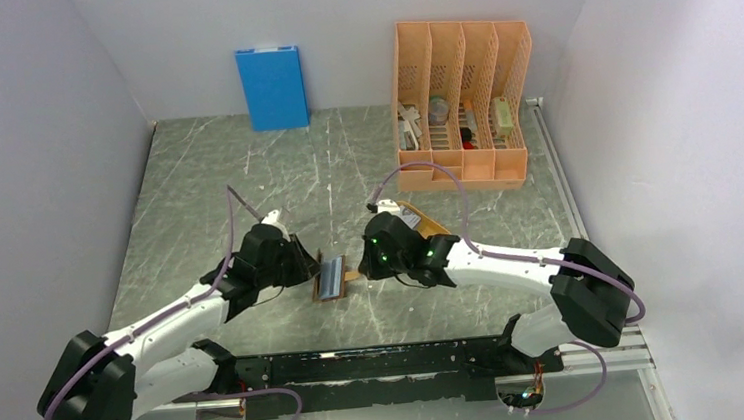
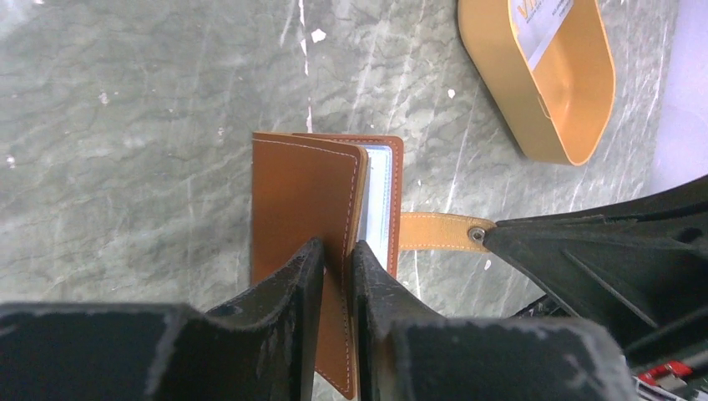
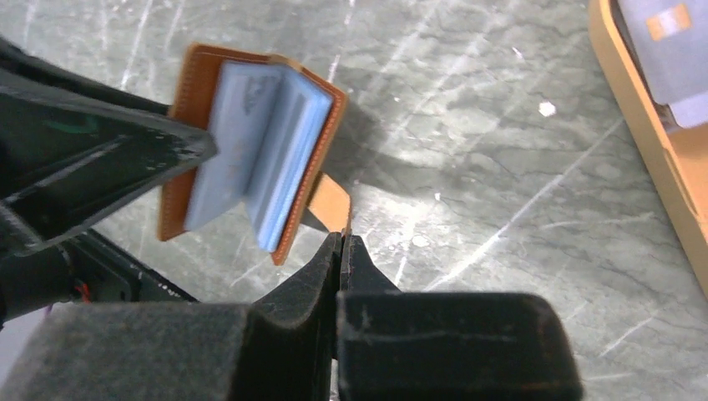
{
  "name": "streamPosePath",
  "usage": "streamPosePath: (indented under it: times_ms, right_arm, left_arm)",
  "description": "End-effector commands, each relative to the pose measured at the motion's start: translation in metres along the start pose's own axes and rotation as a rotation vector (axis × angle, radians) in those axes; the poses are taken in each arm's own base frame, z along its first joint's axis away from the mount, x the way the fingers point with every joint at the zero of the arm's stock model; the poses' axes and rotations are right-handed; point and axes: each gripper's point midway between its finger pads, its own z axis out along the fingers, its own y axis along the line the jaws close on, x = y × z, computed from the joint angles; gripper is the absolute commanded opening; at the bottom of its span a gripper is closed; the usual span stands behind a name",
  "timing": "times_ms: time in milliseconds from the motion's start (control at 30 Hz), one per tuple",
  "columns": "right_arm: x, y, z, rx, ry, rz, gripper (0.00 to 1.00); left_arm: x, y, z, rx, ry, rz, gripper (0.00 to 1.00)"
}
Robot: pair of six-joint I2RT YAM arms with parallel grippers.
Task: Put the credit cards into the card holder
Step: Open the card holder at the center of the board.
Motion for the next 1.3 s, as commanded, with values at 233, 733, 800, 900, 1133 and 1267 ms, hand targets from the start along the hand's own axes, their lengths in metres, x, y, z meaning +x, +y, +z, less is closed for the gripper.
streamPosePath:
  times_ms: [233,733,800,900,1133,1267]
  right_arm:
    - [0.018,-0.029,0.002,0.083,0.028,0.068,0.0]
    - [0.006,-0.029,-0.03,0.083,-0.008,0.071,0.46]
    - [0.001,-0.018,-0.04,0.025,-0.019,0.07,0.54]
    - [0.003,0.009,-0.047,-0.105,-0.003,0.064,0.59]
    - [0.033,0.043,-0.027,-0.214,0.103,0.093,0.59]
    - [0.047,0.028,-0.009,-0.15,0.117,0.162,0.55]
  left_arm:
    - [0.041,0.078,-0.019,-0.262,0.031,-0.034,0.05]
    - [0.047,0.089,-0.021,-0.305,0.039,-0.052,0.05]
    - [0.046,0.088,-0.021,-0.298,0.036,-0.052,0.05]
    - [0.046,0.087,-0.021,-0.293,0.039,-0.049,0.05]
    - [0.046,0.087,-0.02,-0.289,0.037,-0.048,0.05]
    - [0.046,0.088,-0.021,-0.295,0.037,-0.041,0.05]
